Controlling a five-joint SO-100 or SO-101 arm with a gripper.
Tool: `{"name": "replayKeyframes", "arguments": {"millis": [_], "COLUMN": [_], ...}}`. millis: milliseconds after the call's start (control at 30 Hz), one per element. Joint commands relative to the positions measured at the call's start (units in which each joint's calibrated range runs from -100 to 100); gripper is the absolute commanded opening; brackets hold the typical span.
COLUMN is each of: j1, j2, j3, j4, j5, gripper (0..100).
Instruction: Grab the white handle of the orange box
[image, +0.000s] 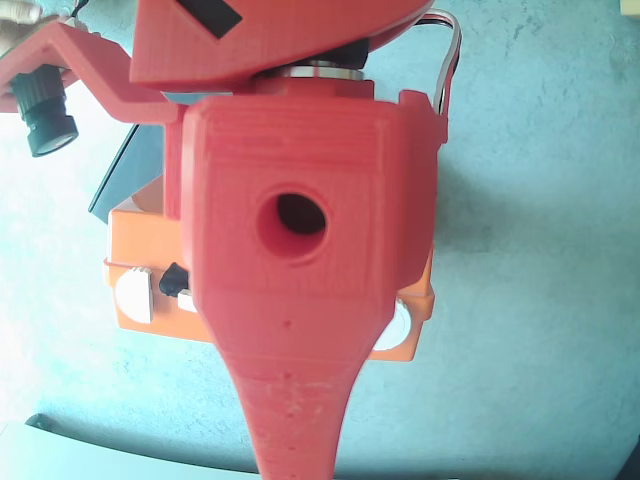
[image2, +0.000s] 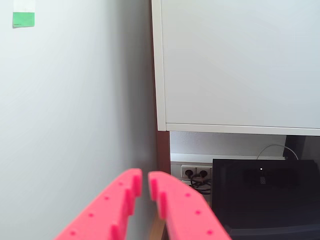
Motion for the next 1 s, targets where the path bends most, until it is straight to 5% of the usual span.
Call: {"name": "replayKeyframes", "arguments": {"millis": [0, 967], "j1": [-0.6, -0.6], "j2": [-0.1, 0.3], "j3": [1.1, 2.0], "j4": [-0.1, 0.2], "j5": [0.3, 0.4], "gripper": [2, 2]}}
